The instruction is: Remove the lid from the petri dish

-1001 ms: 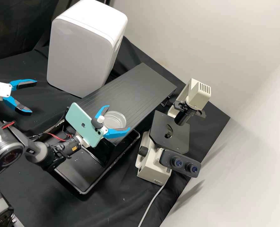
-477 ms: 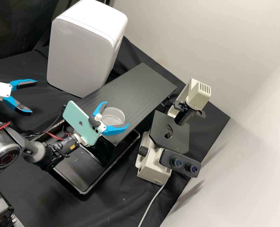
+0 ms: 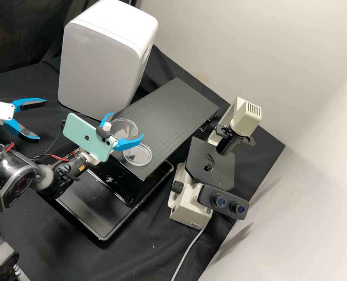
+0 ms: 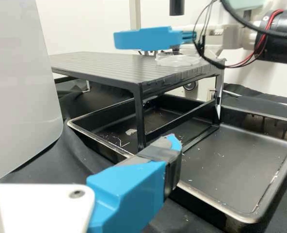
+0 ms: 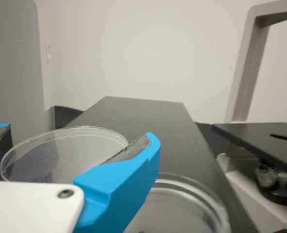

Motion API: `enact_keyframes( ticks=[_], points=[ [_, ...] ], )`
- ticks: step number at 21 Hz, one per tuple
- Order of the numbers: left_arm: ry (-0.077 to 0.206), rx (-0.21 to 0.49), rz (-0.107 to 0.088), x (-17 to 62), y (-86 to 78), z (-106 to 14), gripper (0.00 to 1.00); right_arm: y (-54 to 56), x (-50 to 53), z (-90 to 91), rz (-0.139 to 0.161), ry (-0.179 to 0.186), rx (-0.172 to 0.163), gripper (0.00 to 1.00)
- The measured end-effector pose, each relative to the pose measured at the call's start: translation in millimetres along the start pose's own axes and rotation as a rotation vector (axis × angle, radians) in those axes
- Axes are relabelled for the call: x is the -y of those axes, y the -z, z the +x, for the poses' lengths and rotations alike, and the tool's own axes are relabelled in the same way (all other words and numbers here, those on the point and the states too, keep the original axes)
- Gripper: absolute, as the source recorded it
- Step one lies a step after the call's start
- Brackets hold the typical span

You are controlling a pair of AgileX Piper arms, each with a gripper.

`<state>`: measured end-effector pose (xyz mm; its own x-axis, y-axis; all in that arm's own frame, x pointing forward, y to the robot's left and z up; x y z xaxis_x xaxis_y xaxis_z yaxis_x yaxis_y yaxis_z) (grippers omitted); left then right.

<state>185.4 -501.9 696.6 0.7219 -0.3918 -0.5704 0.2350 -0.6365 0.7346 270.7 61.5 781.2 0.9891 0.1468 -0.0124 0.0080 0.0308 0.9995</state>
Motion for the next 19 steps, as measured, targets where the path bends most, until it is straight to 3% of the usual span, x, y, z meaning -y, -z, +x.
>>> enact_keyframes(
  ticks=[10, 17, 18, 19],
  points=[
    [-0.001, 0.000, 0.000, -0.2, 0.0, 0.2, 1.00, -5.5, 6.1, 1.1, 0.007, 0.012, 0.039, 0.00],
    [-0.001, 0.000, 0.000, -0.2, 0.0, 0.2, 1.00, -6.2, 6.7, 1.2, 0.007, 0.015, 0.044, 0.00],
    [-0.001, 0.000, 0.000, -0.2, 0.0, 0.2, 1.00, -6.2, 6.7, 1.2, 0.007, 0.015, 0.044, 1.00],
    [-0.001, 0.000, 0.000, -0.2, 0.0, 0.2, 1.00, -6.2, 6.7, 1.2, 0.007, 0.015, 0.044, 1.00]
  ],
)
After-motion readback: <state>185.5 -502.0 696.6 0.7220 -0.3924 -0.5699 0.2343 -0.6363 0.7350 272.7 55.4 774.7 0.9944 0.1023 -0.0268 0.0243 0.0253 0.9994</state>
